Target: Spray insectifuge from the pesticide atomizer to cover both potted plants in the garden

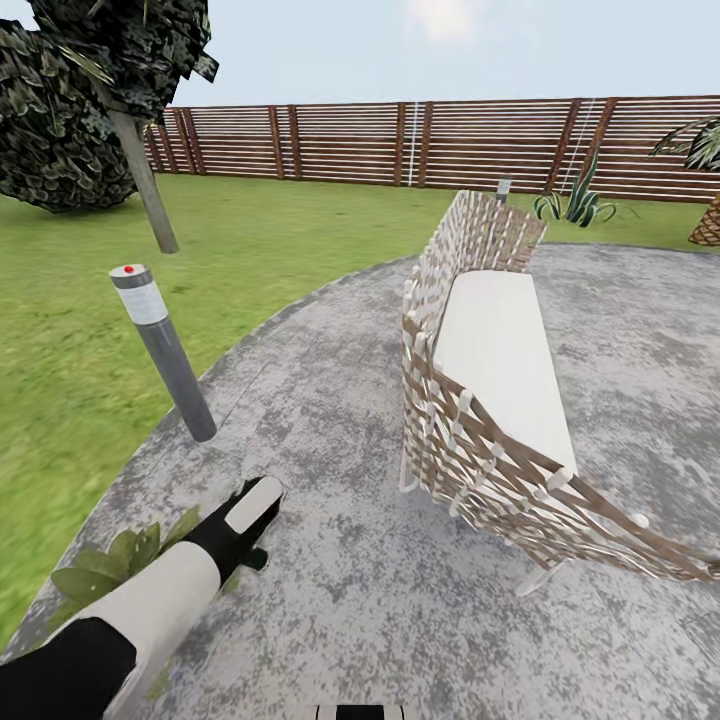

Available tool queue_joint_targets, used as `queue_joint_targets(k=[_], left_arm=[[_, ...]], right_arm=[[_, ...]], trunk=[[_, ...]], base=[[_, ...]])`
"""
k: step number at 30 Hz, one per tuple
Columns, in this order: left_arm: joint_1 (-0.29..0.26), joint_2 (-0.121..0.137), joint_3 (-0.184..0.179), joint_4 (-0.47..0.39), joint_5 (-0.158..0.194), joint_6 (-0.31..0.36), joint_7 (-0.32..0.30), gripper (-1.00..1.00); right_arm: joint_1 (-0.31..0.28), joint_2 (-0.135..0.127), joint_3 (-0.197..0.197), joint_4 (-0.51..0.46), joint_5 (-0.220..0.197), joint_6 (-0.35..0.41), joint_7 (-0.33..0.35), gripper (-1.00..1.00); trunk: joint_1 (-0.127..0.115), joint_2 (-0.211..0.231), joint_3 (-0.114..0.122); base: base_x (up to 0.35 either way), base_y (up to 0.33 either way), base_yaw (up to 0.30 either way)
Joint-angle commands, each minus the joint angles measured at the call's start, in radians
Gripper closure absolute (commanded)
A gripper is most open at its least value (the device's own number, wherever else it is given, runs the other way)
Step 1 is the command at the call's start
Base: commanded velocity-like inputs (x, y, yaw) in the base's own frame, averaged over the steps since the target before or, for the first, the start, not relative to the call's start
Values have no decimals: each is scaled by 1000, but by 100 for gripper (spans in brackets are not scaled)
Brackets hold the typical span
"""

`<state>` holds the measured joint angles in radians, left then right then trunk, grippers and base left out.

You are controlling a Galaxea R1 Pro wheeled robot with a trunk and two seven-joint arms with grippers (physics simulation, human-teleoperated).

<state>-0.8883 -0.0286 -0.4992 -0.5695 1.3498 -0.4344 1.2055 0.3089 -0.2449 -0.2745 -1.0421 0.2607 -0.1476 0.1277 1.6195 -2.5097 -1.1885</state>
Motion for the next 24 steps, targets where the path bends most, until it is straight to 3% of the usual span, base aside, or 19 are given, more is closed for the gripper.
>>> queue_joint_targets(k=[1, 2, 3, 4, 5, 7, 8, 11, 12, 16, 19, 21, 24], left_arm=[[-28, 8, -7, 31, 56, -3, -50, 100], [-37, 10, -7, 38, 77, -2, -63, 100], [-60, 18, -8, 51, 144, 11, -111, 100], [-73, 39, -8, 58, 200, 79, -175, 100], [-76, 49, -8, 59, 218, 112, -195, 100], [-92, 109, -7, 63, 304, 238, -246, 100], [-98, 128, -7, 63, 333, 267, -255, 100], [-135, 252, -7, 99, 536, 479, -291, 100], [-156, 269, -8, 136, 569, 515, -295, 100], [-246, 293, -9, 300, 624, 681, -305, 100], [-265, 299, -8, 324, 631, 729, -302, 100], [-292, 303, -8, 332, 673, 783, -298, 100], [-308, 305, -10, 330, 706, 806, -295, 100]], right_arm=[[2, 12, -3, -1, 8, -22, -16, -100], [3, 15, -3, -1, 8, -29, -20, -100], [6, 20, -4, -1, 8, -49, -29, -100], [8, 23, -4, -1, 8, -62, -34, -100], [9, 23, -4, -1, 8, -65, -35, -100], [11, 25, -5, -1, 8, -74, -36, -100], [12, 25, -5, -1, 8, -76, -37, -100], [14, 25, -5, -1, 8, -81, -38, -100], [14, 25, -5, -1, 8, -82, -38, -100], [15, 26, -5, -1, 8, -82, -37, -100], [15, 26, -5, -1, 8, -83, -38, -100], [16, 26, -5, -1, 8, -84, -38, -100], [16, 26, -5, -1, 8, -83, -39, -100]], trunk=[[0, 0, -1], [0, 0, -1], [0, 0, -1], [0, 0, -1], [0, 0, -1], [0, 0, -1], [0, 0, -1], [0, 0, -1], [0, 0, -1], [0, 0, -1], [0, 0, -1], [0, 0, -1], [0, 0, -1]], base=[[0, 0, 0], [0, 0, 0], [0, 0, 0], [0, 0, 0], [0, 0, 0], [0, 0, 0], [0, 0, 0], [0, 0, 0], [0, 0, 0], [0, 0, 0], [0, 0, 0], [0, 0, 0], [0, 0, 0]])
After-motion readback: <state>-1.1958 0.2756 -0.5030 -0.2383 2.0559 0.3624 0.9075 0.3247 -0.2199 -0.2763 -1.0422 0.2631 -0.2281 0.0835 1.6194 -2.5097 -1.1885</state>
